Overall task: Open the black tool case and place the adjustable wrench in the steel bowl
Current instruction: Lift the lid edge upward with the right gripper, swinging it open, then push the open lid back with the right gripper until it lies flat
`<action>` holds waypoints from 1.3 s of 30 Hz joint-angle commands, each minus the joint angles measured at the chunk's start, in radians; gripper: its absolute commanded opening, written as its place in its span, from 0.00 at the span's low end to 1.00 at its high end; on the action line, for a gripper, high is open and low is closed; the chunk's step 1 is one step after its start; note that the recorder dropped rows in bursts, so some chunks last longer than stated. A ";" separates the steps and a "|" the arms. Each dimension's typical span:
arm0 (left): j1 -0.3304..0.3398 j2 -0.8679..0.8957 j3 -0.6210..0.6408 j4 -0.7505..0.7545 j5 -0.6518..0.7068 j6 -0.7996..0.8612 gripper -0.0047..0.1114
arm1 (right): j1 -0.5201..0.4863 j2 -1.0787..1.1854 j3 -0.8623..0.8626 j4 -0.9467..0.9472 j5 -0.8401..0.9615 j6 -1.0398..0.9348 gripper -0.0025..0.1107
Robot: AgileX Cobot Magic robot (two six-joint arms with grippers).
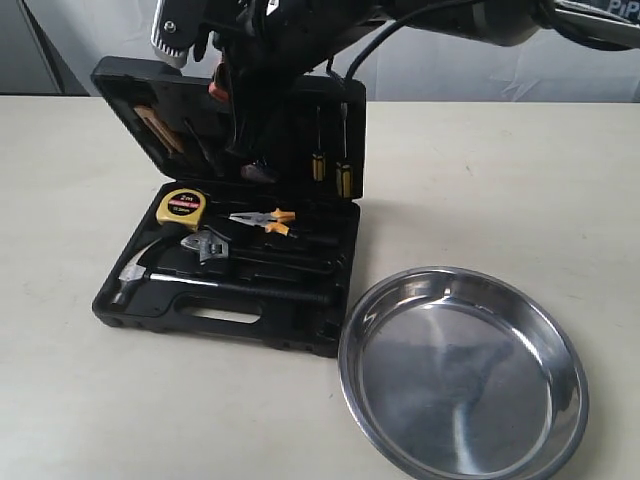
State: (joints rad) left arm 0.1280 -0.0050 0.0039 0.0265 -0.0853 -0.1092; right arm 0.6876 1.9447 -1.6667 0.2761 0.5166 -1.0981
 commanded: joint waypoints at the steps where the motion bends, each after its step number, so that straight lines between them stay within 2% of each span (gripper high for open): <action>1: -0.002 0.005 -0.004 0.002 -0.005 -0.002 0.04 | 0.000 0.044 -0.004 -0.046 -0.088 -0.006 0.02; 10: -0.002 0.005 -0.004 0.002 -0.005 -0.002 0.04 | 0.000 0.069 -0.004 -0.048 -0.164 -0.006 0.02; 29: -0.002 0.005 -0.004 0.002 -0.005 -0.002 0.04 | 0.034 -0.027 -0.004 -0.069 -0.036 -0.012 0.02; 39: -0.002 0.005 -0.004 0.002 -0.005 -0.002 0.04 | 0.034 -0.045 -0.004 -0.127 -0.105 -0.012 0.02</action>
State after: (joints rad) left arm 0.1280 -0.0050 0.0039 0.0265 -0.0853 -0.1092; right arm 0.7190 1.9331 -1.6652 0.1921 0.5260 -1.0981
